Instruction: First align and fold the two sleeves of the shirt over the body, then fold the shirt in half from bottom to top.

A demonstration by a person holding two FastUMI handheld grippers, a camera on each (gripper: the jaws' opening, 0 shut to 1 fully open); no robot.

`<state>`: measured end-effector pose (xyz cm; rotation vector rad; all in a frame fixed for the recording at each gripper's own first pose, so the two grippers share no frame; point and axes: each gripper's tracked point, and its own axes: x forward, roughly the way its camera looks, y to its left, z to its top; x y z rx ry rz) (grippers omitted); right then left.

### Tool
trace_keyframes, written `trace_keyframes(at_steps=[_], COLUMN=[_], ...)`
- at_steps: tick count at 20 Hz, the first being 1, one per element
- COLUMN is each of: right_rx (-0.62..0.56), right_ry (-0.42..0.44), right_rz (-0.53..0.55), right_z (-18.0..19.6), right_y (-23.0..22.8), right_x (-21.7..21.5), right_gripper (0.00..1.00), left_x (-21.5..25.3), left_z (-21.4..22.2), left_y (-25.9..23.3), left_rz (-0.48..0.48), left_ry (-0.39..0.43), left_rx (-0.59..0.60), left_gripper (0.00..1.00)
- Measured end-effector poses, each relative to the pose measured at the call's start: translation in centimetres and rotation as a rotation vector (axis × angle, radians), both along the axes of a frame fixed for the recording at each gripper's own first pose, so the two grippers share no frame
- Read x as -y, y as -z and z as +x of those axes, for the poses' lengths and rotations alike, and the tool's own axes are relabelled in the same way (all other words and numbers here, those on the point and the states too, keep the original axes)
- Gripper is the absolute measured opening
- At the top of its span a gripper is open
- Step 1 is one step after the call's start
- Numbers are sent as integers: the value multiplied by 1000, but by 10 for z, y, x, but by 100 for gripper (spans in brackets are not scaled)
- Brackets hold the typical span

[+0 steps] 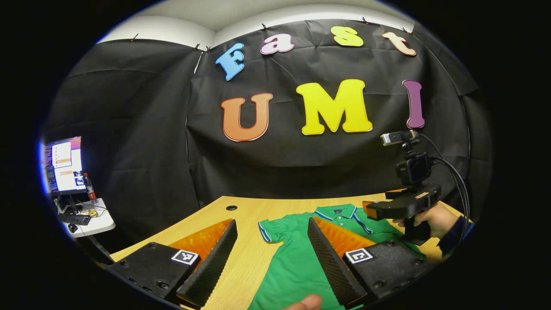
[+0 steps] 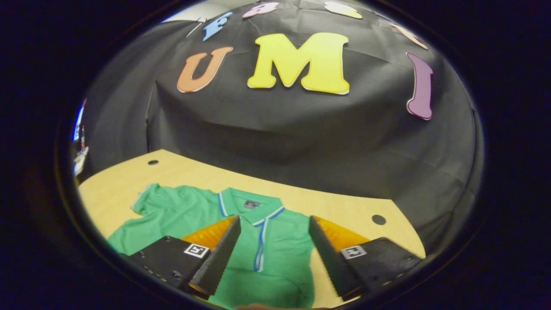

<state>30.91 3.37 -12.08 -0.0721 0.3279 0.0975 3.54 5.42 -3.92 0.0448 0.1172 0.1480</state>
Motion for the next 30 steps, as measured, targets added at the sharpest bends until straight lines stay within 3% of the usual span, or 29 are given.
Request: trace_keyframes(at_steps=[6, 10, 13, 19, 22, 25, 30], right_rx=[109, 212, 227, 299, 340, 354, 357], right_ry=[-30, 34, 57, 80, 58, 30, -8], right_rz=[32, 36, 69, 21, -13, -51, -50], right_z=[-60, -123, -182, -263, -281, -289, -286], right_y=[-62, -97, -98, -85, -84, -83, -78], right_x=[0, 33, 56, 89, 87, 80, 71], right_gripper=[96, 96, 96, 94, 95, 95, 95], left_x=[-2, 5, -4, -17, -18, -40, -70], left_z=[7, 10, 9, 43, 90, 136, 199], left_y=[9, 24, 25, 12, 23, 55, 119], left_rz=[-10, -61, -64, -89, -94, -76, -222], left_ry=[5, 43, 14, -9, 25, -10, -81], left_rx=[-26, -77, -85, -112, -179, -281, -386], left_gripper=[100, 100, 100, 100, 100, 100, 100])
